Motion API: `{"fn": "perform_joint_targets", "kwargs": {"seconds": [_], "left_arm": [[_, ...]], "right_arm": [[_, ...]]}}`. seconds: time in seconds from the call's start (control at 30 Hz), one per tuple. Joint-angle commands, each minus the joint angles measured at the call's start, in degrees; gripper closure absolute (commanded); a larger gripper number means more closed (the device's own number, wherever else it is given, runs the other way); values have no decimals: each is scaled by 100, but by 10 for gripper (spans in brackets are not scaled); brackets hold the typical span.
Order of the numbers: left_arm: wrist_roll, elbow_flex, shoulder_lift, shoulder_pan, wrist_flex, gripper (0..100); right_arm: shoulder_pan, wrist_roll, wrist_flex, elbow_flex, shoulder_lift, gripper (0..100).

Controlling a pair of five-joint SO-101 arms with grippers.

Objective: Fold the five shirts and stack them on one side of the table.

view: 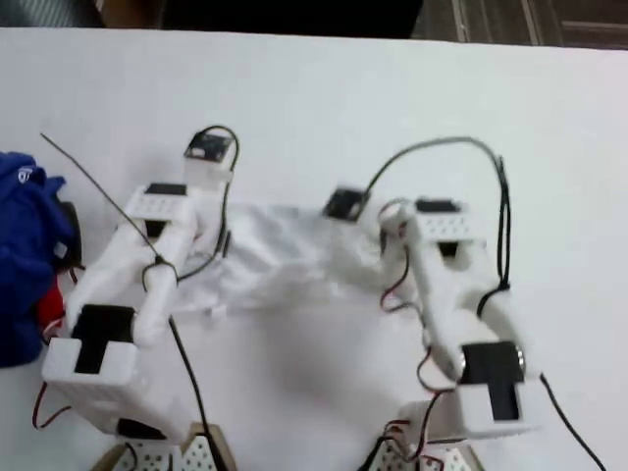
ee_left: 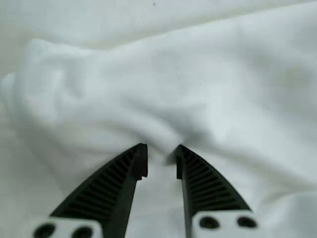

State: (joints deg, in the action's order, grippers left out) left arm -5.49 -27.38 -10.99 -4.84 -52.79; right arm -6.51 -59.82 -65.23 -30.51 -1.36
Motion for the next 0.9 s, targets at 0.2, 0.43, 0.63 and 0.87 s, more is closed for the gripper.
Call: {"fn": "perform_joint_targets", "kwargs": {"seconds": [0.2,0.43,0.63,0.87], "left_arm": [[18,-13,18,-53,176,891],[26,-13,18,-62,176,891],[26,-13,18,-62,176,891],[26,-13,18,-62,176,891]], "right_arm": [[277,0,-347,2303,-1024,978],[277,1389,-514,3174,-1182,978],[189,1793,-1429,3059,-303,978],[154,686,-2114,1618,435,978]]}}
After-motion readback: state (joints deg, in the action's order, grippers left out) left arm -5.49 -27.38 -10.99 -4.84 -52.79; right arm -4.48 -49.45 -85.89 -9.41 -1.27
